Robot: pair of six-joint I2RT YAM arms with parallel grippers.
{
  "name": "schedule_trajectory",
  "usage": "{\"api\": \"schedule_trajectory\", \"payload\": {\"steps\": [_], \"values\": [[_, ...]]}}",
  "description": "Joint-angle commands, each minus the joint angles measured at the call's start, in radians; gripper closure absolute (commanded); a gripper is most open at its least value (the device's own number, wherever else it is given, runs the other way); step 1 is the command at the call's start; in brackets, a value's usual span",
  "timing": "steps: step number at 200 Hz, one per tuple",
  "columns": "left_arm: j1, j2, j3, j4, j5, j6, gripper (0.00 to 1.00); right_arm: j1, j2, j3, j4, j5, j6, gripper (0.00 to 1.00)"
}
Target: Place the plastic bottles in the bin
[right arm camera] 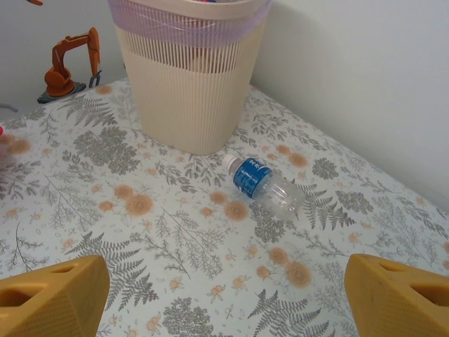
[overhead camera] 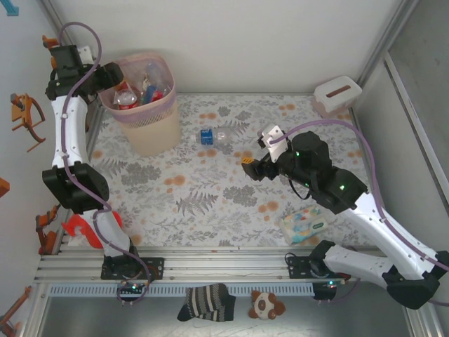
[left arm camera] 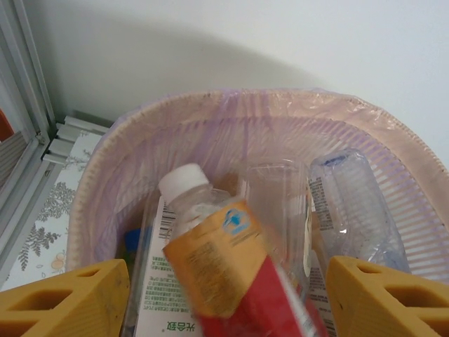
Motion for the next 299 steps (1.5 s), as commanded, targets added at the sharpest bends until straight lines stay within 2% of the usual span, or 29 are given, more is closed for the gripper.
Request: {"api": "schedule_trajectory", "payload": {"steps": [1, 53, 94, 158, 203, 248, 299], "values": [[0.004, -0.040, 0.017, -0.049, 0.007, -0.023, 0.28, 0.002, -0.007, 0.019, 0.008, 0.002, -0.007, 0.14], [-0.021, -0.082, 0.028, -0.028, 0.088, 0.010, 0.33, 0.003, -0.008, 0.017, 0.011, -0.003, -0.005, 0.14], [-0.106, -0.120, 0.019, 0.044, 0.171, 0.114, 0.33, 0.003, -0.011, 0.019, 0.011, -0.007, -0.004, 0.14], [-0.282, -0.120, 0.006, 0.083, 0.261, 0.403, 0.33, 0.003, -0.035, 0.016, 0.004, -0.003, 0.002, 0.14], [-0.413, -0.095, -0.052, 0.062, 0.287, 0.666, 0.29, 0.003, -0.044, 0.011, -0.001, 0.000, 0.009, 0.15], [-0.466, -0.048, -0.095, 0.057, 0.313, 0.818, 0.29, 0.003, -0.059, 0.001, -0.009, 0.017, 0.005, 0.15], [-0.534, -0.018, -0.190, 0.065, 0.269, 1.040, 0.28, 0.003, -0.063, 0.000, -0.020, 0.029, -0.004, 0.15]]}}
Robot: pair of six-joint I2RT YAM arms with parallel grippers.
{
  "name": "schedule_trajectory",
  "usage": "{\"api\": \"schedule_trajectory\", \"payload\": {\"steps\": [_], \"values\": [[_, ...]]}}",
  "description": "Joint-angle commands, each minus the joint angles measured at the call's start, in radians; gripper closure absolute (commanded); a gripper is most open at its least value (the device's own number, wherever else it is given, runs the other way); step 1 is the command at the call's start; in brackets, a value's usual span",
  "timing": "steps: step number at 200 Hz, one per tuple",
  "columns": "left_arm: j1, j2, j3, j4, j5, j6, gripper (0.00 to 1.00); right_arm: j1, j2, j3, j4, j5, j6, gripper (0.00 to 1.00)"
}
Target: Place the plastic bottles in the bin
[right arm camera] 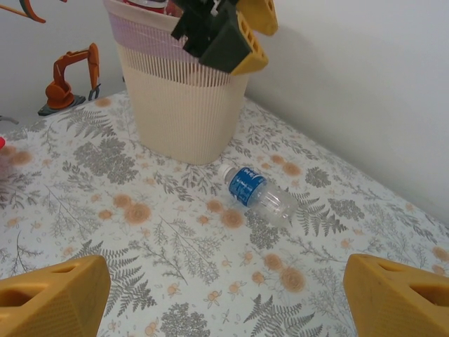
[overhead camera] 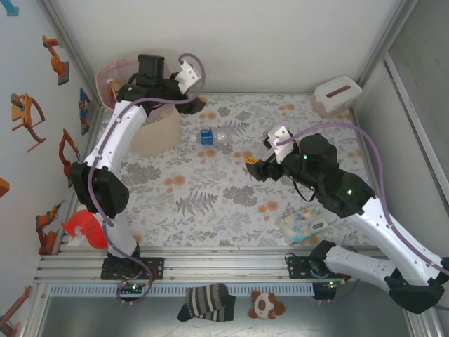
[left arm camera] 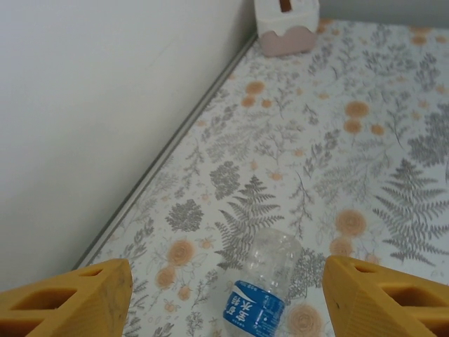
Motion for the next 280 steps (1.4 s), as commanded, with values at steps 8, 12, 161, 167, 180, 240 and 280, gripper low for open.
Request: {"api": "schedule_trajectory", "payload": {"steps": [8, 12, 161, 167, 180, 240, 280], "values": [[-0.043, 0.024, -0.045, 0.002, -0.022, 0.192, 0.27, 0.002, -0.016, 0.000, -0.014, 0.021, -0.007, 0.15], [-0.050, 0.027, -0.050, 0.002, -0.035, 0.206, 0.27, 0.002, -0.015, 0.000, -0.015, 0.022, -0.008, 0.14], [-0.144, 0.295, -0.013, 0.007, -0.315, 0.337, 0.09, 0.002, 0.001, 0.004, -0.012, 0.016, 0.001, 0.14], [-0.148, 0.311, 0.000, 0.007, -0.324, 0.337, 0.08, 0.002, 0.001, 0.003, -0.013, 0.015, 0.002, 0.14], [-0.157, 0.345, 0.023, 0.004, -0.339, 0.337, 0.07, 0.004, 0.001, 0.002, -0.012, 0.014, 0.004, 0.15], [-0.164, 0.502, 0.179, -0.080, -0.341, 0.320, 0.06, 0.003, -0.002, -0.001, -0.013, 0.015, 0.016, 0.15], [-0.164, 0.555, 0.202, -0.107, -0.296, 0.307, 0.06, 0.003, -0.013, -0.004, -0.023, 0.021, 0.021, 0.15]]}}
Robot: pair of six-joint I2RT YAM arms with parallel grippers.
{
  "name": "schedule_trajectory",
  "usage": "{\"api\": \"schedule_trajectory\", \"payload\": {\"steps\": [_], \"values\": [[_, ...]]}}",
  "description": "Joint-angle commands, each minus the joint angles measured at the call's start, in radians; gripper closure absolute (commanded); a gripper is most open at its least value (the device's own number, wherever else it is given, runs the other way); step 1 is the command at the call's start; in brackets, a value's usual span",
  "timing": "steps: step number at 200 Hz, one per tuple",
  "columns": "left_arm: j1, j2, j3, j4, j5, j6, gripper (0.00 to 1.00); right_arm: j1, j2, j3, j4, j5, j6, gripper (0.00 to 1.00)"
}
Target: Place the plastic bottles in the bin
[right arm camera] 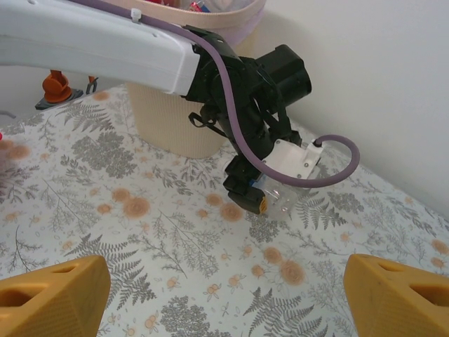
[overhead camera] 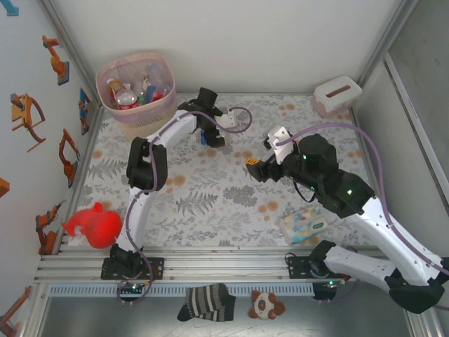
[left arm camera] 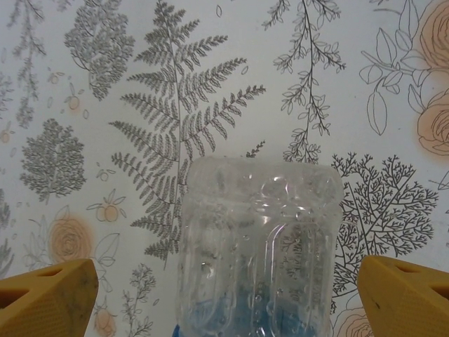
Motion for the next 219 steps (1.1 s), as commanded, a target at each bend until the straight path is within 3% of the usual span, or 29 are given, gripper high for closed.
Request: {"api": "schedule_trajectory", "payload": {"steps": [1, 44, 95, 144, 219], "values": [[0.000, 0.029, 0.030, -0.061, 0.046, -0.013, 0.06, 0.002, -0.014, -0.004, -0.009, 0.018, 0.017, 0.15], [0.000, 0.049, 0.002, -0.084, 0.107, -0.018, 0.13, 0.002, -0.019, -0.009, -0.006, 0.017, 0.026, 0.15], [0.000, 0.058, -0.012, -0.086, 0.102, -0.030, 0.23, 0.003, -0.017, -0.009, 0.000, 0.012, 0.032, 0.15], [0.002, 0.067, -0.033, -0.068, 0.104, -0.035, 0.22, 0.003, -0.024, -0.009, -0.001, 0.012, 0.034, 0.15], [0.000, 0.021, -0.024, -0.051, 0.120, -0.089, 0.39, 0.003, -0.031, -0.011, -0.003, 0.018, 0.034, 0.15]]}}
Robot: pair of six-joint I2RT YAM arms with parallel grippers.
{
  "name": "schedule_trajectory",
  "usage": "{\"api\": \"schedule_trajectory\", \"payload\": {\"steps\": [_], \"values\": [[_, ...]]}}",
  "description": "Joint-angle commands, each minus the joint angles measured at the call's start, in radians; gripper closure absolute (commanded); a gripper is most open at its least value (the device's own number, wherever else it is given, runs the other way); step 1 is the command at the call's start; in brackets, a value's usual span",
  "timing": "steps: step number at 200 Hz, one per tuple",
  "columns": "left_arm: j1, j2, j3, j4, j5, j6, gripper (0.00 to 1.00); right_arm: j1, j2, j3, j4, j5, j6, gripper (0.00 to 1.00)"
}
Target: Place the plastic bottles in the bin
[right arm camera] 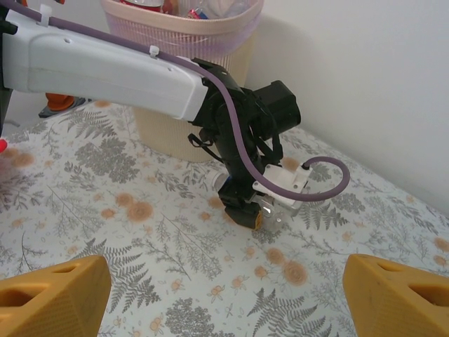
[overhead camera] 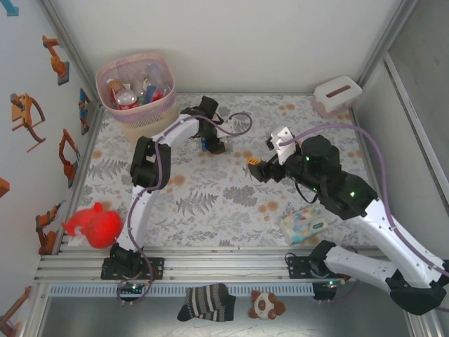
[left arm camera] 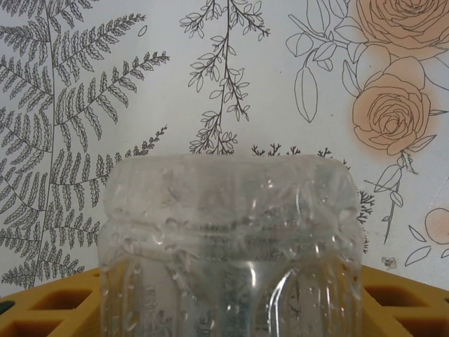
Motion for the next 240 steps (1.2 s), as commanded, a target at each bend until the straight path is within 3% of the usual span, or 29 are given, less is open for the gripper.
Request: {"api": "schedule_trajectory", "payload": {"steps": [1, 124, 182, 220, 240], "values": [[0.000, -0.036, 0.000, -0.002, 0.028, -0.028, 0.39, 0.003, -0.011, -0.008, 0.000, 0.017, 0.011, 0.15], [0.059, -0.465, -0.209, 0.359, 0.239, -0.266, 0.41, 0.003, 0.004, -0.005, 0.023, 0.003, 0.014, 0.15], [0.154, -0.647, -0.280, 0.640, 0.355, -0.529, 0.44, 0.002, 0.015, -0.005, 0.037, -0.004, 0.017, 0.15], [0.220, -0.711, -0.289, 0.821, 0.364, -0.699, 0.45, 0.003, 0.029, -0.002, 0.049, -0.017, 0.023, 0.15], [0.254, -0.714, -0.246, 0.834, 0.347, -0.762, 0.44, 0.003, 0.032, -0.005, 0.054, -0.018, 0.025, 0.15]]}}
